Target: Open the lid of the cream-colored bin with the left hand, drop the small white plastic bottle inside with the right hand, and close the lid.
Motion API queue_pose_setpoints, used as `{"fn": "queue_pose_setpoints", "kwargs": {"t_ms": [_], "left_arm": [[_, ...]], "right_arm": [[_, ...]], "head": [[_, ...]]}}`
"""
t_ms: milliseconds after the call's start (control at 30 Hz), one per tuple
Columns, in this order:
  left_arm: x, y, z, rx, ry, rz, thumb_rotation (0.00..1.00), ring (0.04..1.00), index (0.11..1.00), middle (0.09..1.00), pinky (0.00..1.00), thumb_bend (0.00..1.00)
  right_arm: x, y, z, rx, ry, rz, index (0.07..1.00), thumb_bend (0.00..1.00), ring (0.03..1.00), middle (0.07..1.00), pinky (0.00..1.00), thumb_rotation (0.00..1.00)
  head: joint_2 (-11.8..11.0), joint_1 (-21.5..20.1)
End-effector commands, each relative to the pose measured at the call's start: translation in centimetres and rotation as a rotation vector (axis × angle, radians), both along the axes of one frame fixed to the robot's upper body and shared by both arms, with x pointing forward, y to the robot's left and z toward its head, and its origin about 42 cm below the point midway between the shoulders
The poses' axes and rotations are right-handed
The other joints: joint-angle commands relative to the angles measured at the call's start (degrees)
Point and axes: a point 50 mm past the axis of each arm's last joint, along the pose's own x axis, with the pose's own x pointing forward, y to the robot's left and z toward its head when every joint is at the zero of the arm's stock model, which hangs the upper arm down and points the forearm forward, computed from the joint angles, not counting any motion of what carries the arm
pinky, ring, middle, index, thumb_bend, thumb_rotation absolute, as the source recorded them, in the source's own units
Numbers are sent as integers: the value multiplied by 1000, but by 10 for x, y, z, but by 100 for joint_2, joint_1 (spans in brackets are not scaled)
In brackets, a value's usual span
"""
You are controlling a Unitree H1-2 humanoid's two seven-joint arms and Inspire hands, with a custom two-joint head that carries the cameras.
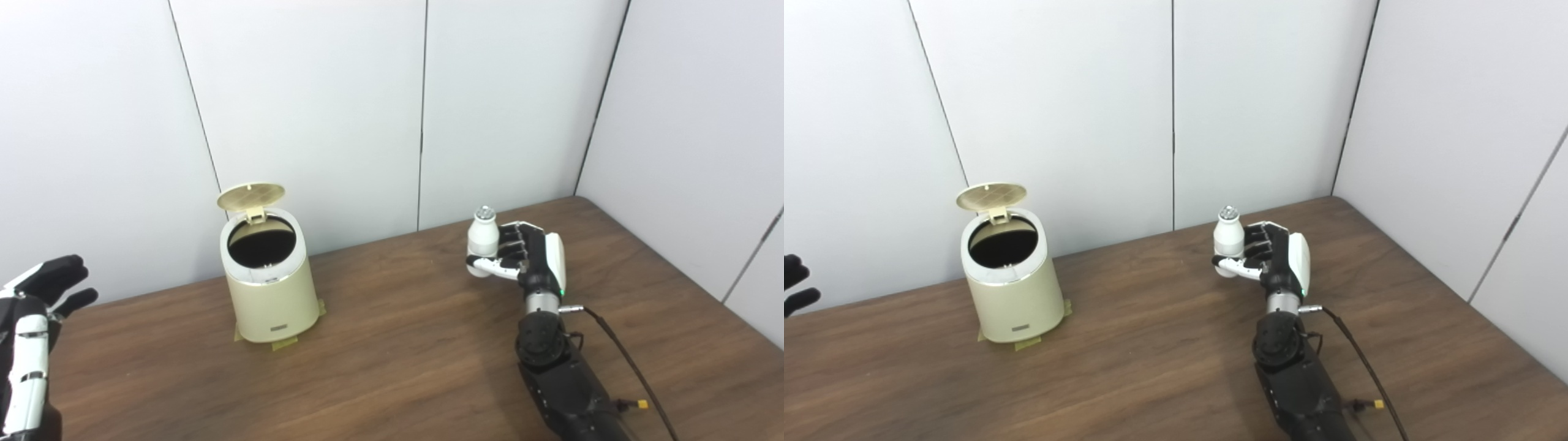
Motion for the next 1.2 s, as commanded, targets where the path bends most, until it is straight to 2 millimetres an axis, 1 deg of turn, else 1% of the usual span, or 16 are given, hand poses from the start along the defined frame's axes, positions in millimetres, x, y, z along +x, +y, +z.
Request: {"fn": "queue_pose_setpoints", "kwargs": {"t_ms": [0, 100, 167, 333, 433, 533, 600, 633, 667, 733, 800, 867, 933, 1000, 1067, 1167], "left_arm": [[1, -3, 12, 3, -61, -16, 617, 795, 727, 778, 722, 77], [1, -3, 12, 3, -61, -14, 612, 794, 732, 780, 719, 60], [1, -3, 12, 0, -61, -14, 608, 794, 733, 779, 721, 63], [1, -4, 13, -1, -61, -20, 606, 795, 736, 780, 722, 81], [1, -5, 13, -3, -57, -22, 599, 799, 735, 781, 727, 77], [1, -8, 12, -11, -60, -27, 590, 801, 739, 784, 734, 68], [2, -9, 12, -13, -59, -23, 589, 801, 742, 785, 740, 50], [2, -10, 11, -14, -57, -19, 654, 798, 748, 786, 740, 33], [3, -10, 11, -17, -48, -7, 684, 797, 750, 786, 740, 27], [4, -10, 10, -34, -29, 11, 917, 820, 783, 814, 799, 67], [8, -8, 6, -47, -8, 21, 979, 827, 798, 824, 816, 74], [12, -7, -1, -52, 6, 23, 996, 826, 803, 824, 812, 70], [17, -7, -8, -50, 15, 24, 971, 823, 804, 822, 802, 84], [22, -7, -15, -30, 32, 35, 912, 825, 810, 830, 795, 153], [23, -9, -21, -18, 50, 46, 878, 825, 817, 835, 799, 226], [24, -12, -28, -12, 67, 58, 835, 826, 816, 831, 799, 266]], "right_arm": [[12, 7, 35, -5, -96, 43, 467, 516, 440, 522, 401, 0], [11, 14, 41, 8, -101, 73, 472, 516, 434, 522, 401, 0], [11, 22, 45, 13, -101, 82, 472, 516, 431, 524, 398, 0], [10, 50, 53, 35, -138, 158, 486, 518, 436, 503, 397, 0], [9, 66, 58, 27, -151, 203, 459, 518, 452, 519, 399, 0], [6, 86, 70, 23, -176, 276, 476, 519, 437, 502, 373, 0], [4, 100, 79, -3, -186, 320, 488, 519, 434, 493, 362, 0], [3, 104, 83, -8, -189, 333, 491, 519, 433, 493, 358, 0], [2, 110, 88, -9, -196, 352, 492, 519, 433, 493, 357, 0], [1, 118, 95, -6, -205, 383, 486, 519, 419, 500, 347, 0], [0, 126, 104, -9, -216, 420, 488, 519, 417, 499, 348, 0], [0, 131, 109, -11, -231, 463, 492, 519, 417, 495, 347, 0], [0, 135, 113, -9, -249, 508, 498, 518, 417, 492, 339, 0], [0, 141, 118, -3, -259, 542, 500, 517, 416, 497, 339, 0], [0, 147, 122, 3, -259, 560, 498, 517, 421, 501, 345, 0], [0, 154, 128, -1, -261, 577, 489, 518, 426, 504, 359, 0]], "head": [[7, 10], [2, 21], [2, 21], [23, 102], [26, 182], [36, 282], [46, 435], [45, 453], [41, 550], [29, 646], [-27, 826], [-56, 964], [-78, 1114], [-96, 1315], [-106, 1449], [-126, 1633]]}}
